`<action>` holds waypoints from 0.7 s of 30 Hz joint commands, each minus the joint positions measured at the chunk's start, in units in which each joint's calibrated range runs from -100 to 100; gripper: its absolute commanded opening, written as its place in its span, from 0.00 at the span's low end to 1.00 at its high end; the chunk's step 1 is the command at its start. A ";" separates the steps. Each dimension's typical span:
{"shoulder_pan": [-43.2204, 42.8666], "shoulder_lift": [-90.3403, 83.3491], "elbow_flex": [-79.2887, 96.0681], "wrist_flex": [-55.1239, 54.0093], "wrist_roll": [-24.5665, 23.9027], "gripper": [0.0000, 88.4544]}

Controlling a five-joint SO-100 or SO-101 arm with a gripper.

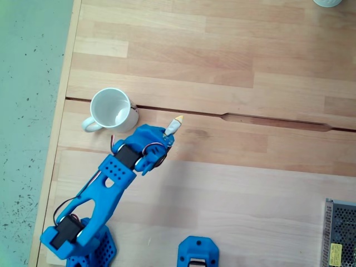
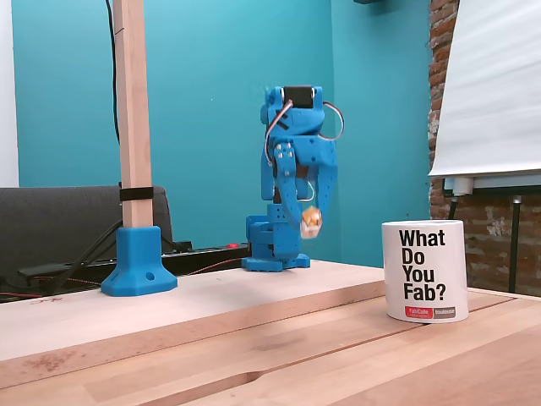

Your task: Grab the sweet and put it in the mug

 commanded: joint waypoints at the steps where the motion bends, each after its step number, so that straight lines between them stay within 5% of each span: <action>1: -0.53 -7.38 -1.32 0.02 0.05 0.00; 21: -13.67 -13.15 -1.50 -0.71 -0.34 0.00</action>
